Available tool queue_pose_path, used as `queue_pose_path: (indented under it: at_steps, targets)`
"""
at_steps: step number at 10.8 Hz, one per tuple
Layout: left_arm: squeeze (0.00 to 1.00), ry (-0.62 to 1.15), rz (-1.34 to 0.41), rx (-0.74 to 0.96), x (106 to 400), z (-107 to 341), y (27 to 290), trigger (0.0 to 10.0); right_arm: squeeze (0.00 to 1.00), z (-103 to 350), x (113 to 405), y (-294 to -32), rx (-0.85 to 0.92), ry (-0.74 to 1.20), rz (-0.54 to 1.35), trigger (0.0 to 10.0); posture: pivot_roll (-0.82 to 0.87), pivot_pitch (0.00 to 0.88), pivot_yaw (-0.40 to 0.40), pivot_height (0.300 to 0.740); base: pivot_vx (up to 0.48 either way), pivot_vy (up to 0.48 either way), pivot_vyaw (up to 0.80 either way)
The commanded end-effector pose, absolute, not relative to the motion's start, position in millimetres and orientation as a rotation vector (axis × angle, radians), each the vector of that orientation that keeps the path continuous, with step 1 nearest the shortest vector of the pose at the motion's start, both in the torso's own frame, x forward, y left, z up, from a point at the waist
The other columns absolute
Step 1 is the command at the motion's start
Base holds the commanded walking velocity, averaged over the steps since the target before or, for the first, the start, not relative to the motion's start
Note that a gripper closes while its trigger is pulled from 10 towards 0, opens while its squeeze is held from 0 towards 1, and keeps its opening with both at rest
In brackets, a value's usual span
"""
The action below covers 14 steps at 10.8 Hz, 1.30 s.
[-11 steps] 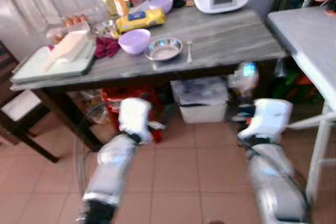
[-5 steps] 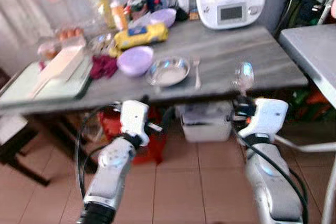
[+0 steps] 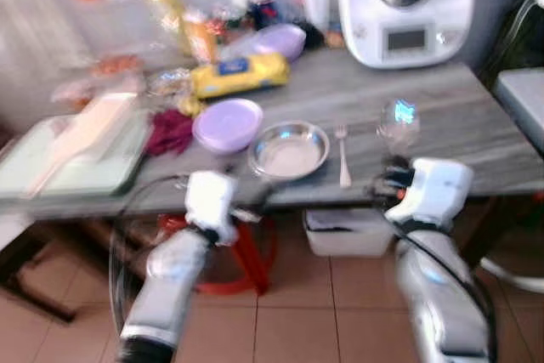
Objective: Setting the table
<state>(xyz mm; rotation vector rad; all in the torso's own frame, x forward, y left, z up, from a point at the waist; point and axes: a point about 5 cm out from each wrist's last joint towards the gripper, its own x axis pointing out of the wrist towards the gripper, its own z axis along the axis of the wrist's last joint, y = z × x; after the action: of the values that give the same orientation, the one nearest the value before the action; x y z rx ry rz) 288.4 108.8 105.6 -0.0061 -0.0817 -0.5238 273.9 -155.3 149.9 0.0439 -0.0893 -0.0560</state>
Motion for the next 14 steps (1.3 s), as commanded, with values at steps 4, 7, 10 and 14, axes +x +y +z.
queue_pose_path:
  at_steps: [4, 7, 10, 14]
  targets:
    - [0.0, -0.091, -0.56, -0.007, 282.2, 108.6, 104.4, 10.0, 0.0, 154.6, 271.5, -164.2, 0.029, -0.11, -0.102, 10.0, -0.16, 0.046, 0.149, 0.74, 0.437, 0.0, 0.0]
    - [0.0, -0.095, -0.58, -0.029, 267.7, 108.6, 122.7, 10.0, 0.0, 154.6, 268.9, -168.5, 0.018, -0.107, -0.121, 10.0, -0.17, 0.049, 0.146, 0.74, 0.0, 0.0, 0.0]
    - [0.0, -0.083, -0.613, -0.008, 254.8, 108.2, 135.9, 10.0, 0.0, 151.9, 265.9, -173.4, 0.007, -0.096, -0.155, 10.0, -0.15, 0.056, 0.143, 0.74, 0.0, 0.0, 0.0]
    - [0.0, -0.055, -0.734, -0.022, 244.3, 109.8, 149.8, 10.0, 0.0, 140.0, 265.1, -181.4, 0.04, -0.007, -0.208, 10.0, -0.15, 0.07, 0.15, 0.74, 0.0, 0.0, 0.0]
